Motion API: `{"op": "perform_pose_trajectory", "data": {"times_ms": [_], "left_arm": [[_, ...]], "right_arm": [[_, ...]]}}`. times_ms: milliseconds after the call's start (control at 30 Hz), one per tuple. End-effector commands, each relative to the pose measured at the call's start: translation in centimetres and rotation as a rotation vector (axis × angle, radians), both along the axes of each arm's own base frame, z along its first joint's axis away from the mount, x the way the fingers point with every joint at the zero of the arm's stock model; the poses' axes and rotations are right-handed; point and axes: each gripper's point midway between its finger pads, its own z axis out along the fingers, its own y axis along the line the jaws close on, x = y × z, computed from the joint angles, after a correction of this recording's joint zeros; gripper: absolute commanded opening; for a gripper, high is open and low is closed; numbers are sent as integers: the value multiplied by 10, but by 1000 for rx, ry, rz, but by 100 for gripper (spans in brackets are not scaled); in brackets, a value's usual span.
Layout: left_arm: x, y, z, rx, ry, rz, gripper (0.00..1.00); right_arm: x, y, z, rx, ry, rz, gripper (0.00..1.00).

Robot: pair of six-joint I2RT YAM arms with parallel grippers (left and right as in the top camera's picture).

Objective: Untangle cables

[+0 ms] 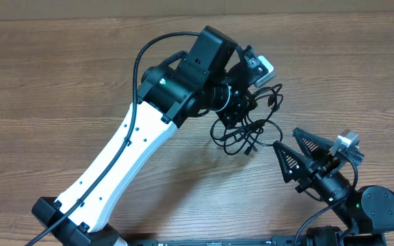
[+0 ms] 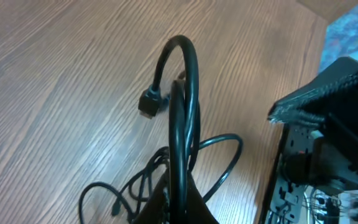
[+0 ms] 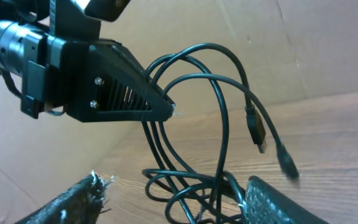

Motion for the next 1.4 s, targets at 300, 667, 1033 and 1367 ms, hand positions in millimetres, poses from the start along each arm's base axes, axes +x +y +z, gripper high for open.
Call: {"op": "perform_pose_trajectory", "data": {"times_ms": [300, 667, 1033, 1367], "left_arm": [[-25, -29, 21, -80, -23, -86, 4], [-41, -39, 27, -122, 0, -150, 4], [-65, -47, 40, -211, -3, -329, 4], [-81, -55, 47, -253, -54, -441, 4]], "right_arm": [[0, -2, 3, 1, -12, -13, 59], [2, -5, 2, 2, -7, -33, 31], [4, -7, -2, 0, 11, -53, 31], [4, -7, -3, 0, 15, -53, 18]]}}
